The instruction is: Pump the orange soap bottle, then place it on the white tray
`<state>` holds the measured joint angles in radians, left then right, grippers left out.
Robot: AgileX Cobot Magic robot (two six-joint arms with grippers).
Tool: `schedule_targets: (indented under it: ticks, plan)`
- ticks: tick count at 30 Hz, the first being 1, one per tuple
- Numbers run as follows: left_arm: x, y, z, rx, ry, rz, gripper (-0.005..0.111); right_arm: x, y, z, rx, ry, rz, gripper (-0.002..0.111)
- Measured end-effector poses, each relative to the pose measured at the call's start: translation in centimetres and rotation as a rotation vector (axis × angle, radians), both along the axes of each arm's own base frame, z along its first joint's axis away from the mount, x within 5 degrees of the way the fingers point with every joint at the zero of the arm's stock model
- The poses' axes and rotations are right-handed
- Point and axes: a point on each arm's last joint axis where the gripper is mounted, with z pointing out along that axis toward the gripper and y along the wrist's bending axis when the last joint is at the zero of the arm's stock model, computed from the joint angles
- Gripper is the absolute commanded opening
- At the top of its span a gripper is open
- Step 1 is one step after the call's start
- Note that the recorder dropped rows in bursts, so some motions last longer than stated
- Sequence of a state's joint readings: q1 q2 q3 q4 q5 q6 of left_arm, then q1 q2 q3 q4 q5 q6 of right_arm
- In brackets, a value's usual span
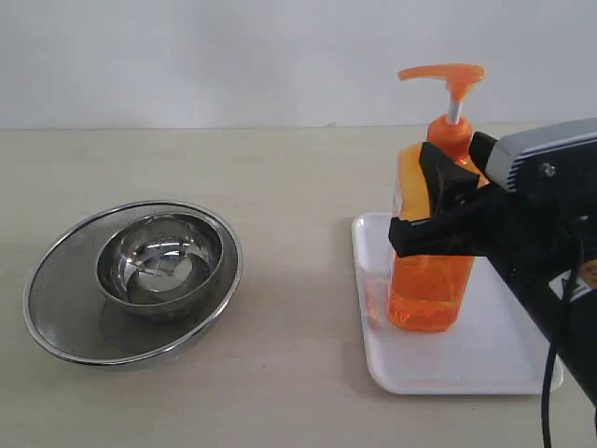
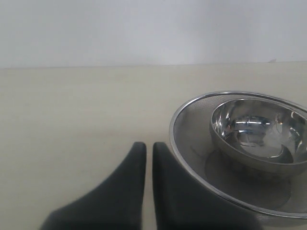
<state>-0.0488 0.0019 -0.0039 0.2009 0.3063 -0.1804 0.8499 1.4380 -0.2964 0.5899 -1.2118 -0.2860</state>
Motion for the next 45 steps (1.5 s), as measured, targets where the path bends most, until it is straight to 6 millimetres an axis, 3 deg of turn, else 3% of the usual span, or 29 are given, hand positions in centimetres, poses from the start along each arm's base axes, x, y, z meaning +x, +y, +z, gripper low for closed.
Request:
schedule_targets:
  ticks: [2, 4, 8, 14, 20, 23, 26, 33, 45]
  plan:
    - [0.0, 0.0, 0.0, 0.0, 0.0, 0.0, 0.005, 0.1, 0.1, 0.2, 0.005, -0.005, 0.0, 0.088]
    - [0.0, 0.0, 0.0, 0.0, 0.0, 0.0, 0.005, 0.2, 0.1, 0.2, 0.01, -0.003, -0.007, 0.093]
    - [0.0, 0.0, 0.0, 0.0, 0.0, 0.0, 0.005, 0.5, 0.0, 0.4, 0.007, -0.005, -0.044, 0.087]
    - [0.0, 0.0, 0.0, 0.0, 0.0, 0.0, 0.005, 1.0, 0.2, 1.1, 0.018, -0.02, -0.076, 0.062]
    - [0.0, 0.0, 0.0, 0.0, 0.0, 0.0, 0.005, 1.5, 0.7, 1.2, 0.013, -0.026, -0.096, 0.076]
    - [0.0, 0.0, 0.0, 0.0, 0.0, 0.0, 0.005, 1.8, 0.9, 0.5, -0.011, -0.005, -0.102, 0.074]
    - [0.0, 0.0, 0.0, 0.0, 0.0, 0.0, 0.005, 2.1, 1.2, -0.4, -0.036, 0.019, -0.105, 0.062]
    - [0.0, 0.0, 0.0, 0.0, 0.0, 0.0, 0.005, 2.4, 1.4, -0.4, -0.021, 0.009, -0.121, 0.0]
    - [0.0, 0.0, 0.0, 0.0, 0.0, 0.0, 0.005, 2.6, 1.4, -0.1, -0.005, 0.021, -0.146, 0.0]
